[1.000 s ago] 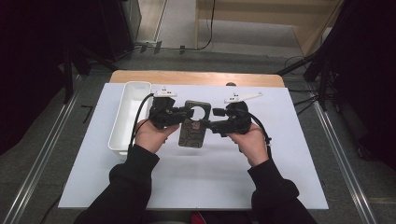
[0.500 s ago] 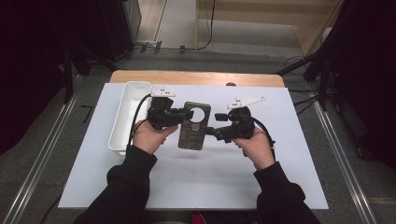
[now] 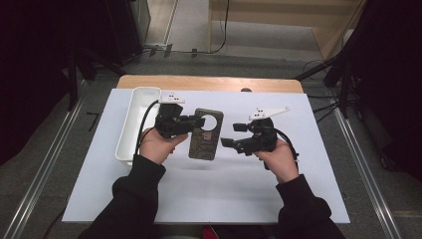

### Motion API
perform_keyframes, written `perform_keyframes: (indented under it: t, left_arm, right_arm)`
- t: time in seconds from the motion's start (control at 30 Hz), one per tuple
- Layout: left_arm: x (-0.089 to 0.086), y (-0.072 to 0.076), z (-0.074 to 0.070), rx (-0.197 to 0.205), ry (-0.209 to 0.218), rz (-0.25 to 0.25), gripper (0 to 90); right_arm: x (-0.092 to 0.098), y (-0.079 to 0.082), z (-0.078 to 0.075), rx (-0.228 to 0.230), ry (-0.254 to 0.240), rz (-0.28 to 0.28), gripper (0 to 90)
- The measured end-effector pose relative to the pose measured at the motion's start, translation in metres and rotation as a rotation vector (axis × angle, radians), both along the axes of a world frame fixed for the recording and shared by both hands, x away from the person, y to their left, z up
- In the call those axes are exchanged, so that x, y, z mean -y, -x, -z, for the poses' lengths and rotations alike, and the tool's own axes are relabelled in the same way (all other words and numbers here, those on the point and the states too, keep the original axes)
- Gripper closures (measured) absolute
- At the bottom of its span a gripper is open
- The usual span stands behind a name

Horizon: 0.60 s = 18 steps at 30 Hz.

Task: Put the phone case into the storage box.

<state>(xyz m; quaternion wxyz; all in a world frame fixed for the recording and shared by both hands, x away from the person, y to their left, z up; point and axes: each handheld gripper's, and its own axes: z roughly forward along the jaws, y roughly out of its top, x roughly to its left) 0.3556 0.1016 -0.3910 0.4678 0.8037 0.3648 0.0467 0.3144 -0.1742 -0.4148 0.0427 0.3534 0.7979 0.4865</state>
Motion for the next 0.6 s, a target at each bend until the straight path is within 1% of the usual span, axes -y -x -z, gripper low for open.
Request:
perform_keyframes:
  t: [0.03,0.13,0.17,0.3,0.33,0.47,0.6]
  left_arm:
    - [0.000,0.000,0.000,-0.001,0.002,0.001,72.9]
    - [-0.002,0.000,-0.002,0.001,0.006,0.000,72.9]
    - [-0.003,0.000,-0.002,0.001,0.013,-0.001,72.9]
    - [-0.004,-0.001,-0.003,0.000,0.018,-0.003,72.8]
    - [-0.005,-0.001,-0.003,-0.001,0.018,-0.003,72.9]
    - [-0.005,-0.001,-0.003,-0.002,0.016,-0.002,72.9]
    - [-0.004,-0.001,-0.003,-0.001,0.015,0.003,72.8]
  right_arm:
    - [0.001,0.001,0.001,0.006,0.005,-0.002,19.6]
    - [0.004,0.003,0.005,0.000,0.010,-0.001,19.4]
    - [0.005,0.004,0.006,-0.005,0.014,-0.001,19.4]
    - [0.008,0.006,0.011,-0.012,0.034,-0.008,19.2]
    - [0.009,0.007,0.011,-0.020,0.034,-0.008,19.2]
    - [0.011,0.011,0.013,-0.014,0.042,-0.010,19.2]
    - [0.013,0.018,0.016,-0.020,0.048,-0.022,19.2]
